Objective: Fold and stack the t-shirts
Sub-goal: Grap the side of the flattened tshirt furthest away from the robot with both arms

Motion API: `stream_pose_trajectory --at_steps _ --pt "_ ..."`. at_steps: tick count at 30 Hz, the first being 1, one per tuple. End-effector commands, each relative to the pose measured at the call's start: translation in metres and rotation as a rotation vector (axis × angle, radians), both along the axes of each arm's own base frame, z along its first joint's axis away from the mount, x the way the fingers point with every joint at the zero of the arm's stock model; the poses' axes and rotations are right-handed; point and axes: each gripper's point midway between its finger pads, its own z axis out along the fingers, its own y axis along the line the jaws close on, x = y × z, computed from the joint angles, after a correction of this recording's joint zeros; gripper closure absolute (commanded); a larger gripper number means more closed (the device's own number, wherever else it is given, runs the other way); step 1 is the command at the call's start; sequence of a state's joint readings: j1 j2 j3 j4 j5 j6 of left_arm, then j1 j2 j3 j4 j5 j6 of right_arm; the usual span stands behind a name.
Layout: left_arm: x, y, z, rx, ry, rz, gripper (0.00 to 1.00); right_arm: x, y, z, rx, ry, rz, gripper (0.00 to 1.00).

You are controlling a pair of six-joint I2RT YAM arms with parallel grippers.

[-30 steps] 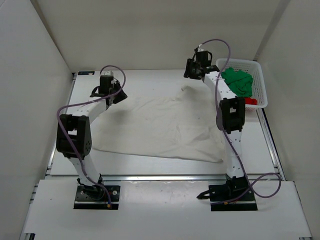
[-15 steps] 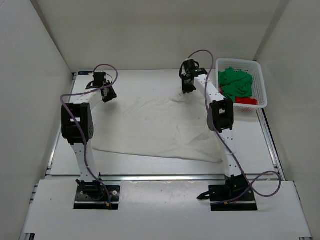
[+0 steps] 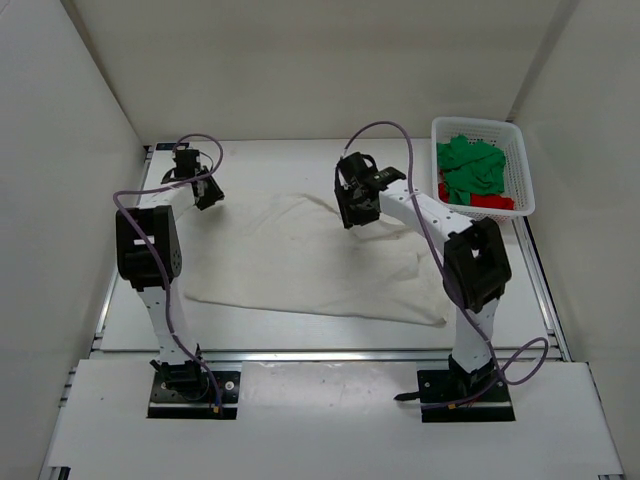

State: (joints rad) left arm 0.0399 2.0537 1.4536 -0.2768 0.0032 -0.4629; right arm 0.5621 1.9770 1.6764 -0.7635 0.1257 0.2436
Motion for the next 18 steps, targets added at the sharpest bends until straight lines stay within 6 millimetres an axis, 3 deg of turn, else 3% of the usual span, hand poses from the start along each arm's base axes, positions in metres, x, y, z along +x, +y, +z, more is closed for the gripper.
stream_pose_trajectory --at_steps 1,4,7,8,10,11,14,18 --pt "0.008 0.005 0.034 -0.026 -0.089 0.024 0.58 0.002 -0.011 0.019 0.079 -0.055 -0.028 0.62" --pt "0.008 0.012 0.038 -0.039 -0.115 0.051 0.58 0.030 -0.044 0.041 0.143 -0.152 -0.118 0.60" --pt "0.008 0.005 0.040 -0.009 -0.107 0.025 0.57 0.059 -0.048 0.050 0.239 -0.180 -0.110 0.64" --pt "0.010 0.007 0.041 -0.001 -0.108 0.020 0.57 0.064 -0.050 0.039 0.227 -0.152 -0.098 0.63" --pt "0.010 0.008 0.040 -0.011 -0.109 0.025 0.57 0.077 -0.037 0.048 0.240 -0.156 -0.046 0.60" --pt "0.009 0.011 0.040 -0.011 -0.110 0.040 0.57 0.075 -0.033 0.035 0.244 -0.111 -0.018 0.60" --pt "0.010 0.010 0.038 -0.015 -0.111 0.034 0.57 0.085 -0.014 0.035 0.255 -0.116 0.055 0.50" --pt "0.010 0.001 0.034 -0.009 -0.095 0.017 0.57 0.082 0.012 0.017 0.276 -0.047 0.143 0.49"
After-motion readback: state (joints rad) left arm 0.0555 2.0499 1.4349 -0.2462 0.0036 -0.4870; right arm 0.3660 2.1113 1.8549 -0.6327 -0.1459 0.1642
